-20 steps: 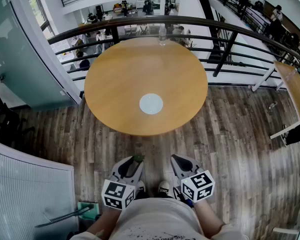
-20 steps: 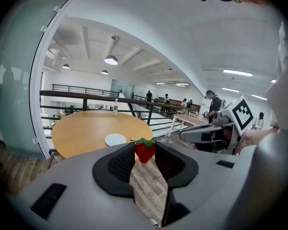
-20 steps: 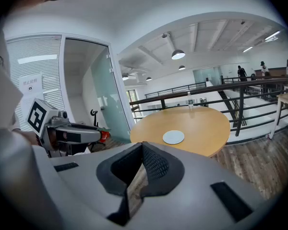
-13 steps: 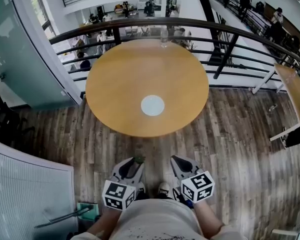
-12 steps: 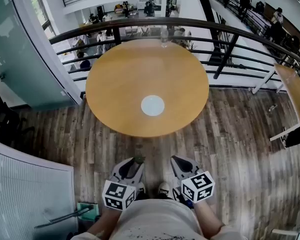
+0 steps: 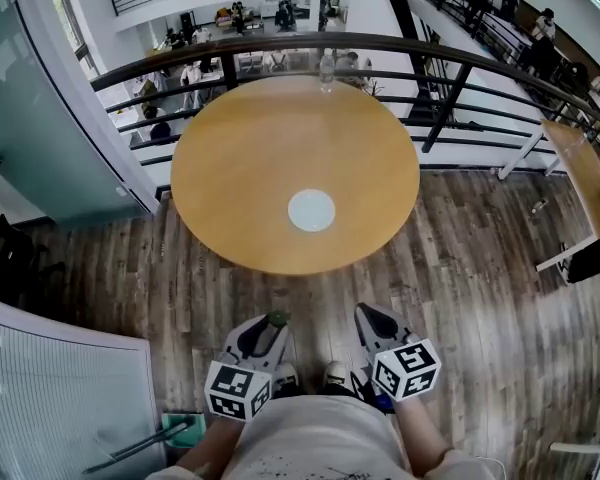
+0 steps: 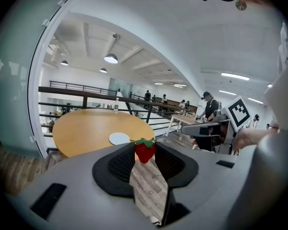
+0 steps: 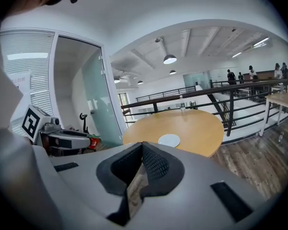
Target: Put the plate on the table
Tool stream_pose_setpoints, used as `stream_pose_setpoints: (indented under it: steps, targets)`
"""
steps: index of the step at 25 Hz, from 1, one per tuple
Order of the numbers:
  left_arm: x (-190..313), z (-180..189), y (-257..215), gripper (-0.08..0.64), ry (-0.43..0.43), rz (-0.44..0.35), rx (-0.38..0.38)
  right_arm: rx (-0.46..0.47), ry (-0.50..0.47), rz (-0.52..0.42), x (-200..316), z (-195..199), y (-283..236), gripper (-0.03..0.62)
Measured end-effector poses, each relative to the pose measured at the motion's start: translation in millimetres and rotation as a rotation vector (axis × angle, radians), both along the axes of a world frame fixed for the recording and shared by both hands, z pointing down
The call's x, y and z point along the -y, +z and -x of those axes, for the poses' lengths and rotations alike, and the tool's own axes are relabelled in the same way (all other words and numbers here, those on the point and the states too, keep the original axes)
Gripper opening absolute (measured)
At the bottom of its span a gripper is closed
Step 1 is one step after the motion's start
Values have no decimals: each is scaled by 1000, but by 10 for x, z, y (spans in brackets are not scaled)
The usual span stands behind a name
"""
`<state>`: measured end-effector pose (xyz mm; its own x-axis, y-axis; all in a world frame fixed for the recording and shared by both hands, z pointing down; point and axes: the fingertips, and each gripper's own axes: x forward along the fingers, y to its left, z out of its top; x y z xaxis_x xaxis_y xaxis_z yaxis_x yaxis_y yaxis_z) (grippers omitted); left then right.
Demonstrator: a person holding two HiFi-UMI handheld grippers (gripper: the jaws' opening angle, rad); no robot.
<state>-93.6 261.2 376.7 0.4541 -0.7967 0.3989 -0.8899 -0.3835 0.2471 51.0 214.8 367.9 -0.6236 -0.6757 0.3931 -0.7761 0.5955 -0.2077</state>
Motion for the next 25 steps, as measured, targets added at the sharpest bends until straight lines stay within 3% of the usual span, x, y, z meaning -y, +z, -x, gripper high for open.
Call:
stream_pose_setpoints:
  steps: [7,14,25]
  targets:
    - [102,312,-119,146,42,-16,-4,-3,82,-23,22,176,-204,20]
    - [248,299,-33,146,62,-14,-16,1,96,-2,63,178,-48,20]
    - [1176,253,85,146,17,-8,-2,10,29,-8,1095,203,101,20]
